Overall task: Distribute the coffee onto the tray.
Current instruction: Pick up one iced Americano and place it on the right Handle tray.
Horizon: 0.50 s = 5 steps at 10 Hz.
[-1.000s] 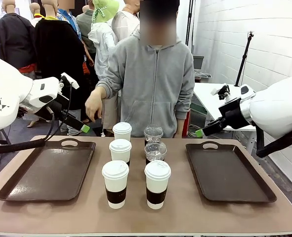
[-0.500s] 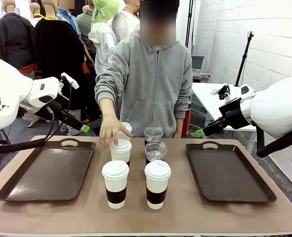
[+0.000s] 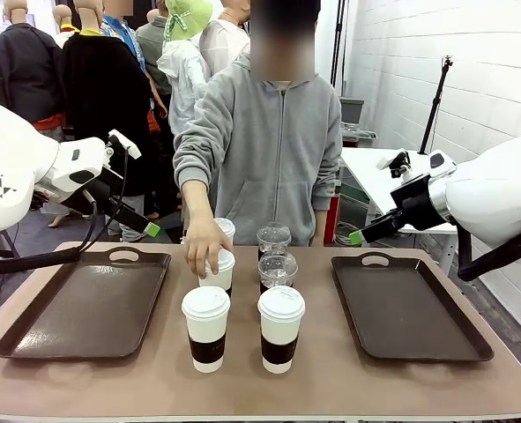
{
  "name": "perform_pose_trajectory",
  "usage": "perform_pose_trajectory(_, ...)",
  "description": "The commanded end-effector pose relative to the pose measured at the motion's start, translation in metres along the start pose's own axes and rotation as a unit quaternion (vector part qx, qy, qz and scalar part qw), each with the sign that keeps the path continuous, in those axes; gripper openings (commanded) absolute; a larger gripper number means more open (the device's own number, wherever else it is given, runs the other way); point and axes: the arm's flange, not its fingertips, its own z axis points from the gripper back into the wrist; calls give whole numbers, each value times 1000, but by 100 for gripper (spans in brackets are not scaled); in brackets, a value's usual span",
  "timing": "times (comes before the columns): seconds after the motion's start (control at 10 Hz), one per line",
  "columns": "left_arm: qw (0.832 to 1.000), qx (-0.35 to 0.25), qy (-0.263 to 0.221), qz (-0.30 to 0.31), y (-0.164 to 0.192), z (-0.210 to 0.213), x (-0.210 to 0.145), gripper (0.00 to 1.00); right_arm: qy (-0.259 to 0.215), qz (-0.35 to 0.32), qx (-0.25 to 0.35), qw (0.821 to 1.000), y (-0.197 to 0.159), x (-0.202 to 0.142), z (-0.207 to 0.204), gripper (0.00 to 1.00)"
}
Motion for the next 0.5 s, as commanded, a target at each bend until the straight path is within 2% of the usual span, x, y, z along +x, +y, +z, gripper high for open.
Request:
perform_pose_trajectory(0.0, 1000, -1, -1, 0, 1, 0, -1, 100, -2, -3, 5, 1000, 0, 0, -2, 100)
perform_pose_trajectory(0.4, 1000, -1, -1, 0, 1, 0, -1, 100, 5, 5, -5, 1000, -17, 9, -19, 100)
